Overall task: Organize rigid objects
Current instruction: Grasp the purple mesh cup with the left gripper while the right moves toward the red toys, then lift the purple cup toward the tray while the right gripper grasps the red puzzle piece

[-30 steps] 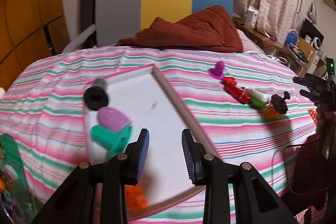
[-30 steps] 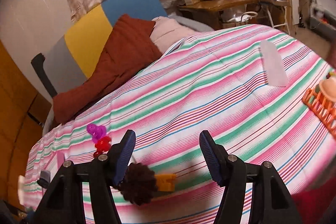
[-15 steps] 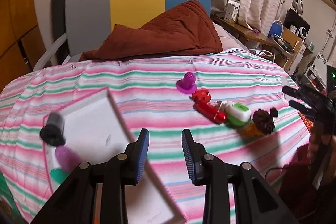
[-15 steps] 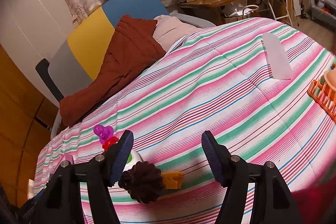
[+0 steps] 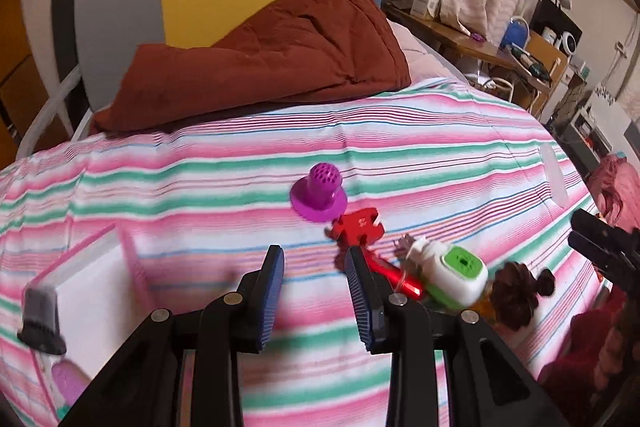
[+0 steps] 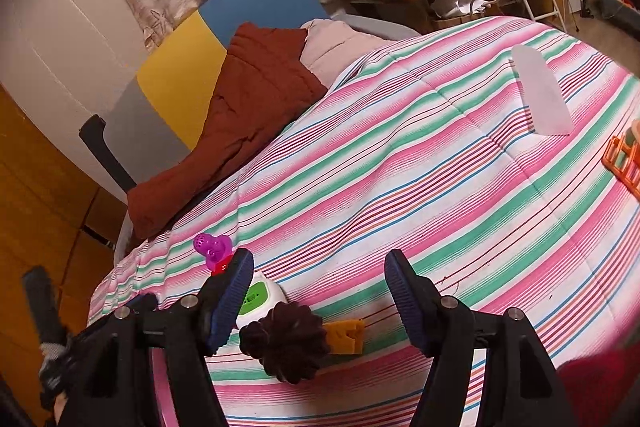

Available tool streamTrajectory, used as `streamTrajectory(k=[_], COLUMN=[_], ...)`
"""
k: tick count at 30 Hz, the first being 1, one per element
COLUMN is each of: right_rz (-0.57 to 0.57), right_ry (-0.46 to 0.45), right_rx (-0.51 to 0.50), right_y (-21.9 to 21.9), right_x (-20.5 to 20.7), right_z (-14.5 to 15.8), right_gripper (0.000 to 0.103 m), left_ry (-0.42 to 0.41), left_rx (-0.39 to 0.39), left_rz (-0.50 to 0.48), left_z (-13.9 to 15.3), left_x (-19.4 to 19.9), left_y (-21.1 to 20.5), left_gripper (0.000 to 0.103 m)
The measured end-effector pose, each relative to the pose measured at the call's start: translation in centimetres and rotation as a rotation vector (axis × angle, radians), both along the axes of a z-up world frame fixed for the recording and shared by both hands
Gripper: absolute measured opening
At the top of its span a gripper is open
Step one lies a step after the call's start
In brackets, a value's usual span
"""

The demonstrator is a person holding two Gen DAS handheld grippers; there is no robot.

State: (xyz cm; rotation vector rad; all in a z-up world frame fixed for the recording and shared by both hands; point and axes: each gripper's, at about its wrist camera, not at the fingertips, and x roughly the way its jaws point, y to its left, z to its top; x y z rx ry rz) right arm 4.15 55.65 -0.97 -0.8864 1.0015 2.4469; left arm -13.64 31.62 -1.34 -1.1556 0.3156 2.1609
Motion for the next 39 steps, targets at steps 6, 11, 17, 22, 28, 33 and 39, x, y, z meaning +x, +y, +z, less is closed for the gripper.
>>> streamTrajectory(k=[6, 11, 17, 22, 28, 33, 39], right_rz=[0.015, 0.037, 0.048, 0.052, 0.059, 0.051, 0.043], right_ry=[-0.004, -0.009, -0.005, -0.003, -0.004, -0.006, -0.017], right_rx=[-0.021, -0.031, -0.045, -0.056, -0.062, -0.061, -0.049], right_y=[-0.1, -0.3, -0.3, -0.3, -0.4, -0.2, -0.2], right_x=[-0.1, -0.5, -0.6, -0.6, -0.7, -0.7, -0.7], right_z=[-0.2, -0.5, -0.5, -0.6, -0.6, -0.8, -0.8], right_gripper=[0.07, 0.07, 0.071, 0.071, 0.071, 0.071, 0.071], left_ry=[-0.014, -0.02, -0.03, -0.025, -0.038, -0.03, -0.025], left_rx=[-0.01, -0.026, -0.027, -0.038, -0.043, -0.017, 0.002], left_rz=[-0.03, -0.031, -0.022, -0.027, -0.009, 0.011, 0.041], left_z=[-1.5, -2.8, -4.0, -4.5, -5.7, -5.8, -4.7], left_x=[-2.3, -3.6, -5.1, -5.8, -7.1, -7.0, -6.0], left_y=[3.0, 4.6, 5.9, 6.9, 7.3, 5.5, 3.1], left_gripper=[0.036, 0.036, 0.036, 0.038, 0.033, 0.033, 0.033])
